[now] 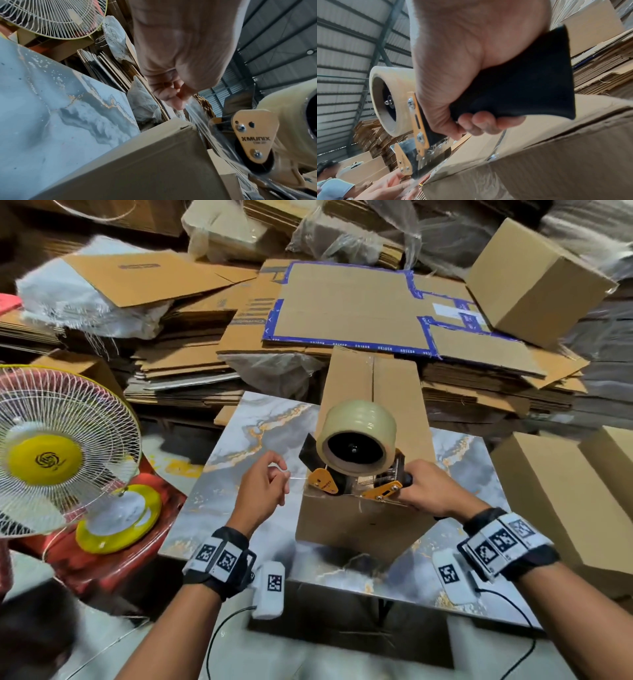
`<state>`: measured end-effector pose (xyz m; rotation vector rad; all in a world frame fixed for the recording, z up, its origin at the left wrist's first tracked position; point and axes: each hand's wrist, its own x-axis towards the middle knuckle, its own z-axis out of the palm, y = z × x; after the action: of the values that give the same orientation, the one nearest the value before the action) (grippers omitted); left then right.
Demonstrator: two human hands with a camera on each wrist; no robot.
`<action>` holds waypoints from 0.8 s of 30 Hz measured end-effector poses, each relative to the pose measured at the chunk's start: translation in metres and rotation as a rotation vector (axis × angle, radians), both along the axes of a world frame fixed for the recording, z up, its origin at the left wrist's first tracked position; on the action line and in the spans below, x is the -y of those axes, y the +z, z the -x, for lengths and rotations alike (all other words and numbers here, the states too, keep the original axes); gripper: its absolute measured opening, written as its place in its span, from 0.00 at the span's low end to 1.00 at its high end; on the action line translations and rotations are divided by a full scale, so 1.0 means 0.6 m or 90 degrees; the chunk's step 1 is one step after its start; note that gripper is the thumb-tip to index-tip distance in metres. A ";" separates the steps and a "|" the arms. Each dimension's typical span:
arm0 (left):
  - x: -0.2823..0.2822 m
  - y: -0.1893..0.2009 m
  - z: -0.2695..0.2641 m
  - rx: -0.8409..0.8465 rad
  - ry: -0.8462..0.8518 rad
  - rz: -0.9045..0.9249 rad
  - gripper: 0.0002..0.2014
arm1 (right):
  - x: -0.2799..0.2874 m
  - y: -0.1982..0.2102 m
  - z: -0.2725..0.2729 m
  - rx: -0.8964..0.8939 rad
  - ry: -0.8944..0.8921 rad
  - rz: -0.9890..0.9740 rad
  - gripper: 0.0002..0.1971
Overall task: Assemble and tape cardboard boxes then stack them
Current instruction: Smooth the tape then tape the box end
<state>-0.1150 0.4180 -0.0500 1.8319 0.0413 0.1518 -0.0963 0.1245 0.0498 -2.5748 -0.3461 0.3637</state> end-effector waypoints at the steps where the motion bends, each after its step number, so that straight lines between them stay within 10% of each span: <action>1: 0.001 -0.004 0.000 0.004 0.006 0.001 0.07 | -0.002 0.000 -0.001 0.007 0.002 0.009 0.25; 14: 0.060 -0.059 0.005 0.040 0.007 -0.145 0.08 | -0.010 -0.020 -0.018 -0.011 -0.011 0.049 0.21; 19: 0.042 -0.100 0.011 -0.148 -0.056 -0.214 0.07 | -0.008 -0.023 -0.019 -0.013 -0.006 0.049 0.18; 24: 0.043 -0.074 0.019 -0.054 0.286 -0.043 0.03 | -0.006 -0.023 -0.030 -0.019 0.018 0.044 0.14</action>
<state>-0.1262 0.3920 -0.0945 1.8714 0.5141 0.3938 -0.0786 0.1283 0.0360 -2.6319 -0.3654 0.4301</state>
